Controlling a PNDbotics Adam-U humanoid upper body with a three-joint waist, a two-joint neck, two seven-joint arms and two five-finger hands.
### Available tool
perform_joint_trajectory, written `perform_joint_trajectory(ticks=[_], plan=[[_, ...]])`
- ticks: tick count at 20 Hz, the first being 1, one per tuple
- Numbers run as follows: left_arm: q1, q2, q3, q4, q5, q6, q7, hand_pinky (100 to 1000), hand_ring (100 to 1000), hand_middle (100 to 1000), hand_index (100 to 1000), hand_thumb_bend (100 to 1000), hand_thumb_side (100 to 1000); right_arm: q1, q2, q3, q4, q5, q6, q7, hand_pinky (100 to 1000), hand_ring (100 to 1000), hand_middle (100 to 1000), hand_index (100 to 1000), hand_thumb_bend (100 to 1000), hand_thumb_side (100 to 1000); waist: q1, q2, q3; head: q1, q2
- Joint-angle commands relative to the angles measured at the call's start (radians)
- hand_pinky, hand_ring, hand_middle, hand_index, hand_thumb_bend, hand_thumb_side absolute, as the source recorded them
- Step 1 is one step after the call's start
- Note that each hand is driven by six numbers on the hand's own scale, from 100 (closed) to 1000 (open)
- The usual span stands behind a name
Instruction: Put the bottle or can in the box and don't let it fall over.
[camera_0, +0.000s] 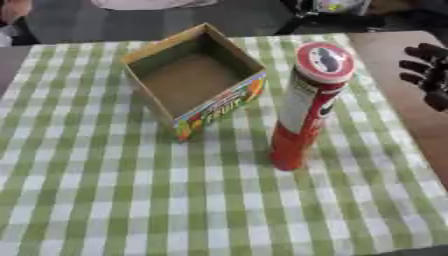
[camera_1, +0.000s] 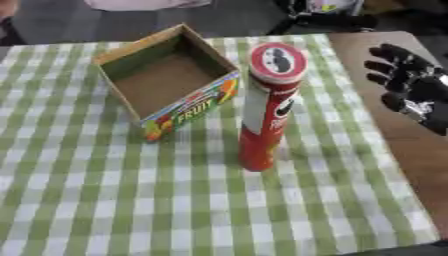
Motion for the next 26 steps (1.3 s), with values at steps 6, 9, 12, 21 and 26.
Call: perform_joint_trajectory(ticks=[6,9,12,21,26], plan=[[-0.007,0.012,0.012,-0.006,0.003,0.0,-0.011,1000,1000,1000,874,237,778,-0.02,0.001,0.023,-0.014,0.034,0.006,0.03,1000,1000,1000,1000,462,244,-0.002,-0.006,0.003,-0.006,-0.007],[-0.009,0.012,0.012,-0.006,0.004,0.0,-0.015,1000,1000,1000,875,237,776,-0.019,0.014,0.038,-0.026,0.052,0.007,0.035,1000,1000,1000,1000,462,249,-0.002,-0.007,0.004,-0.005,-0.005],[-0.01,0.013,0.013,-0.006,0.005,-0.001,-0.016,1000,1000,1000,875,236,775,-0.016,0.025,0.051,-0.035,0.072,0.009,0.036,1000,1000,1000,1000,464,252,-0.002,-0.007,0.005,-0.005,-0.005],[-0.008,0.012,0.013,-0.004,0.005,-0.002,-0.022,1000,1000,1000,875,236,777,-0.021,0.05,0.081,-0.026,0.121,0.019,0.011,1000,1000,1000,1000,468,261,-0.002,-0.005,0.007,-0.007,-0.003],[-0.008,0.012,0.014,-0.002,0.005,-0.003,-0.025,1000,1000,1000,874,235,777,-0.033,0.071,0.093,-0.012,0.136,0.024,0.018,1000,1000,1000,1000,466,312,-0.001,-0.005,0.007,-0.009,-0.003]])
